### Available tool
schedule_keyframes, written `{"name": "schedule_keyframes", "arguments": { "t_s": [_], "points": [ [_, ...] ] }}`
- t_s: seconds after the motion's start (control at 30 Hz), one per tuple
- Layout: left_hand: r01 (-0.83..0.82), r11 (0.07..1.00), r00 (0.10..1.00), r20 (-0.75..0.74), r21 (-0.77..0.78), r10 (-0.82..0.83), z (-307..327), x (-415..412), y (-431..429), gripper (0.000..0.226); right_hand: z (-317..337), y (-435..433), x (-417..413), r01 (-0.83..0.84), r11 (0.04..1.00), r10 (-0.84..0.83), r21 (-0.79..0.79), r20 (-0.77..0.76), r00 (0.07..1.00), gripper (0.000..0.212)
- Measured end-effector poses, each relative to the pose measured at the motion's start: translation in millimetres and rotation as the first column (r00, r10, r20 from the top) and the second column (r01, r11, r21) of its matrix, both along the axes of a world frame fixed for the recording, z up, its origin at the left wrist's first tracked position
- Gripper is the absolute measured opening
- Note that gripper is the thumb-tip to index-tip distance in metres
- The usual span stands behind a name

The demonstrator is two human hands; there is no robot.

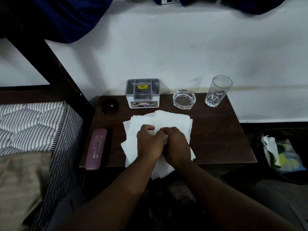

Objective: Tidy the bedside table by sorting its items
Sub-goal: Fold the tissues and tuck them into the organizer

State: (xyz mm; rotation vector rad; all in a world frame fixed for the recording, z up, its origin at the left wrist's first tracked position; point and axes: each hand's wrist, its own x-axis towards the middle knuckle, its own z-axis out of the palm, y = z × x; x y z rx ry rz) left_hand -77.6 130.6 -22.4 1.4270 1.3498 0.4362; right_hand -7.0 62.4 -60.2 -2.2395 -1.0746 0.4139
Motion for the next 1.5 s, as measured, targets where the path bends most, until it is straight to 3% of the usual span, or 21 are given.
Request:
{"name": "schedule_keyframes", "arguments": {
  "t_s": [0.27, 0.4, 0.57, 0.7, 0.83, 1.0, 1.07, 1.2, 1.33, 1.4, 1.5],
  "points": [
    [0.011, 0.996, 1.0, -0.016, -0.092, -0.012, -1, 2, 1, 0.052, 7, -1, -2, 0.012, 1.0, -0.012, 0.014, -0.003, 1.0, 0.06],
    [0.0, 0.994, 0.997, 0.081, -0.112, 0.009, -2, 5, -2, 0.057, 5, 0, -2, 0.03, 1.0, -0.03, 0.009, 0.002, 1.0, 0.048],
    [0.021, 0.999, 0.993, 0.121, -0.039, -0.016, -2, 6, -10, 0.041, -1, 0, -1, 0.095, 0.993, -0.093, 0.072, -0.023, 0.995, 0.035],
    [-0.09, 0.996, 0.979, 0.18, -0.029, 0.094, -3, 5, -6, 0.017, 2, 0, 4, 0.188, 0.978, -0.186, 0.093, -0.032, 0.982, 0.025],
    [-0.198, 0.957, 0.935, 0.252, -0.212, 0.249, 1, 1, 1, 0.03, 15, 1, 14, 0.337, 0.936, -0.334, 0.104, -0.047, 0.941, 0.023],
    [-0.256, 0.933, 0.927, 0.21, -0.254, 0.312, 6, -11, 10, 0.036, 30, -7, 28, 0.412, 0.89, -0.415, 0.193, -0.026, 0.909, 0.03],
    [-0.152, 0.914, 0.933, 0.252, -0.377, 0.259, 8, -15, 12, 0.04, 39, -12, 28, 0.377, 0.89, -0.394, 0.256, 0.016, 0.919, 0.023],
    [0.053, 0.774, 0.869, 0.41, -0.631, 0.276, 16, -18, 4, 0.052, 52, -22, 7, 0.192, 0.917, -0.27, 0.351, 0.19, 0.944, 0.02],
    [0.127, 0.741, 0.837, 0.472, -0.66, 0.277, 19, -19, 2, 0.045, 47, -35, -14, -0.053, 0.966, -0.018, 0.255, 0.27, 0.963, 0.023],
    [0.114, 0.737, 0.862, 0.435, -0.666, 0.26, 17, -21, 2, 0.03, 44, -42, -17, -0.149, 0.966, 0.107, 0.212, 0.199, 0.974, 0.028],
    [0.051, 0.844, 0.924, 0.346, -0.535, 0.164, 10, -25, -1, 0.021, 44, -51, -18, -0.166, 0.953, 0.158, 0.252, 0.052, 0.986, 0.036]
  ]
}}
